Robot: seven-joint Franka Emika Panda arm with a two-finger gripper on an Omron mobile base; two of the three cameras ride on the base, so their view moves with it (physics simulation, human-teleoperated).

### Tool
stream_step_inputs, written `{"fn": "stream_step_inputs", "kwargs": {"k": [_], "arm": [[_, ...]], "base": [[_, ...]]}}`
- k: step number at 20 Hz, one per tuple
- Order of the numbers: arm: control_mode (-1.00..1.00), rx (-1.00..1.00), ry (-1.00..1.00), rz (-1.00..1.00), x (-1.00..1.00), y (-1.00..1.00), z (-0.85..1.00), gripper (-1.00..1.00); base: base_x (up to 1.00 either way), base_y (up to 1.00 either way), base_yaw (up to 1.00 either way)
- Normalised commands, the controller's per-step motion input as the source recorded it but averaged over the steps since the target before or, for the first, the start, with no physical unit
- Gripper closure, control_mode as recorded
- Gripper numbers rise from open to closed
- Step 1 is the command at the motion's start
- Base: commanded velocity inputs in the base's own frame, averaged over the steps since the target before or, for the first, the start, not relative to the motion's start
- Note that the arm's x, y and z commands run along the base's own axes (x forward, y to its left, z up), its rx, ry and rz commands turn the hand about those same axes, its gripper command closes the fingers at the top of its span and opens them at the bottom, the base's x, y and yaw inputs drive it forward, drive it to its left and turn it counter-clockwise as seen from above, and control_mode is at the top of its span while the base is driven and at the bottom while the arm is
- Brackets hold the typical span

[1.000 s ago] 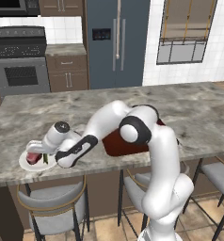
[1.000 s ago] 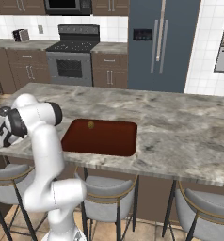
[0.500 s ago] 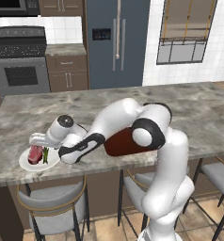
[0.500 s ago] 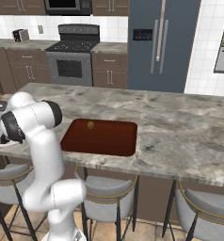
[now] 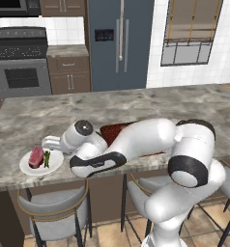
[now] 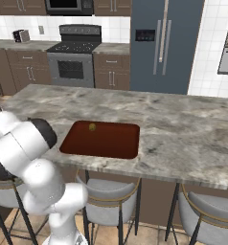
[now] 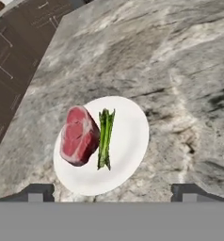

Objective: Create a steak meal by picking up the steak and asparagus from the tray and placing them on the plate. Leave the kiwi on the tray.

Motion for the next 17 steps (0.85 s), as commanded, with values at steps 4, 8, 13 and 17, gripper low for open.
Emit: {"fn": "stream_step_inputs", "kwargs": {"k": [4, 8, 13, 17], "arm": [[-1.0, 0.08, -0.08, 0.0, -0.28, -1.0, 0.93, -1.0], [-1.0, 0.07, -0.05, 0.0, -0.21, -0.97, 1.0, -1.0], [-1.0, 0.01, -0.02, 0.0, -0.19, -0.92, 0.95, -1.0], [-1.0, 0.0, 0.0, 0.0, -0.25, -0.87, 0.65, -1.0]], "base": [[0.0, 0.0, 0.0], [0.0, 0.0, 0.0], [0.0, 0.0, 0.0], [0.0, 0.0, 0.0]]}}
